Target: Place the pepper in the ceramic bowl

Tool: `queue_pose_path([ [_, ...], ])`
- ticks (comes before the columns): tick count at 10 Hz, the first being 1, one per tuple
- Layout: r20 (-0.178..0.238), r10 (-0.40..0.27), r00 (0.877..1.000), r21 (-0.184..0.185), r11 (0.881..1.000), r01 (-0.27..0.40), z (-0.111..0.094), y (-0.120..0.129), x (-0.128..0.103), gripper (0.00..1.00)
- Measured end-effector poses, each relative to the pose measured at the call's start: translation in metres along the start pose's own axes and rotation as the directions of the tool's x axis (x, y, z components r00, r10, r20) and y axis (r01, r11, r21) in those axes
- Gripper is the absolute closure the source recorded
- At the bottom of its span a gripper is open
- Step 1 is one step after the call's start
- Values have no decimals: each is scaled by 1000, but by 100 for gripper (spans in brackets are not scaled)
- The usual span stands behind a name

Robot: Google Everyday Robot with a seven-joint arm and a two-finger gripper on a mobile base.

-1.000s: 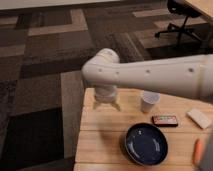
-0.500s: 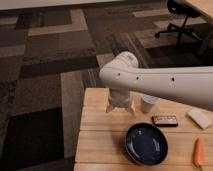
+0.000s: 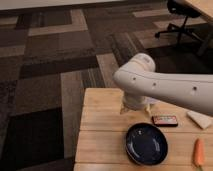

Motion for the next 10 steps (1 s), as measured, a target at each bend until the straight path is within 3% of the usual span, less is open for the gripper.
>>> queue_pose_path([
  [1,13,-20,1000,-20,1000,20,5,-17,-1,35],
  [2,18,-21,1000,-39,999,21,17,-55,-1,35],
  [3,20,-17,1000,-48,999,18,22,-74,0,35],
  [10,18,-17,1000,-52,998,18,24,-75,0,35],
])
